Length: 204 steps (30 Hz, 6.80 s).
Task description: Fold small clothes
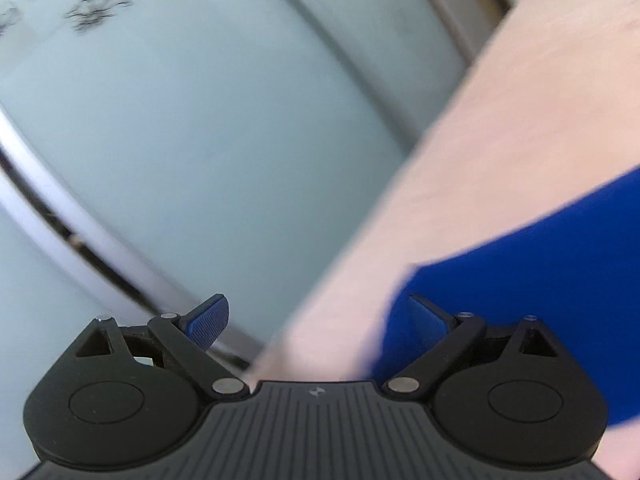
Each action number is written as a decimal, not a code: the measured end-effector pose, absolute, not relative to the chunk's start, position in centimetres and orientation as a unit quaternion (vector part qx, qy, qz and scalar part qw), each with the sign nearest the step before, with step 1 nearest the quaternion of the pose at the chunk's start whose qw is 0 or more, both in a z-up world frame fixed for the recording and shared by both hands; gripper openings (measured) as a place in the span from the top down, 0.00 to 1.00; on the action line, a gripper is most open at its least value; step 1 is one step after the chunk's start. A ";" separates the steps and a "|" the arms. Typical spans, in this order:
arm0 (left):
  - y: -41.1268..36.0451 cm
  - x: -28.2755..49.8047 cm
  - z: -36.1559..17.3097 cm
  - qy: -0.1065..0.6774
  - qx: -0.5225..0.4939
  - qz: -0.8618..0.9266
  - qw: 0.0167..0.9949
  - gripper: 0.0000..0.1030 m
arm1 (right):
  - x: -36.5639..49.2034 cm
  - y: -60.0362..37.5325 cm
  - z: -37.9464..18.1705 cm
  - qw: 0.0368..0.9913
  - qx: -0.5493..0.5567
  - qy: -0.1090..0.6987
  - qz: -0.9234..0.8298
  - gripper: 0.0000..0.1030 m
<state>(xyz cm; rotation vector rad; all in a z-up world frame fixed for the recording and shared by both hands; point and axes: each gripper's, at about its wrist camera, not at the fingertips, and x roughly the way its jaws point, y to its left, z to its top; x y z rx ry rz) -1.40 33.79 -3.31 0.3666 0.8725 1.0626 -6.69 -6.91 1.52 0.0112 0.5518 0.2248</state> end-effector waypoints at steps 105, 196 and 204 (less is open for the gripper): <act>5.1 4.4 1.9 0.318 0.110 -0.005 0.942 0.08 | -2.4 -28.4 3.4 0.937 0.243 0.223 -0.114 0.01; 3.4 -2.9 1.6 0.347 0.149 -0.036 0.925 0.08 | -9.9 -25.4 1.5 0.938 0.125 0.310 -0.093 0.22; 8.4 -7.9 1.6 0.358 0.138 -0.040 0.923 0.08 | -16.0 -26.3 2.0 0.943 0.117 0.306 -0.065 0.21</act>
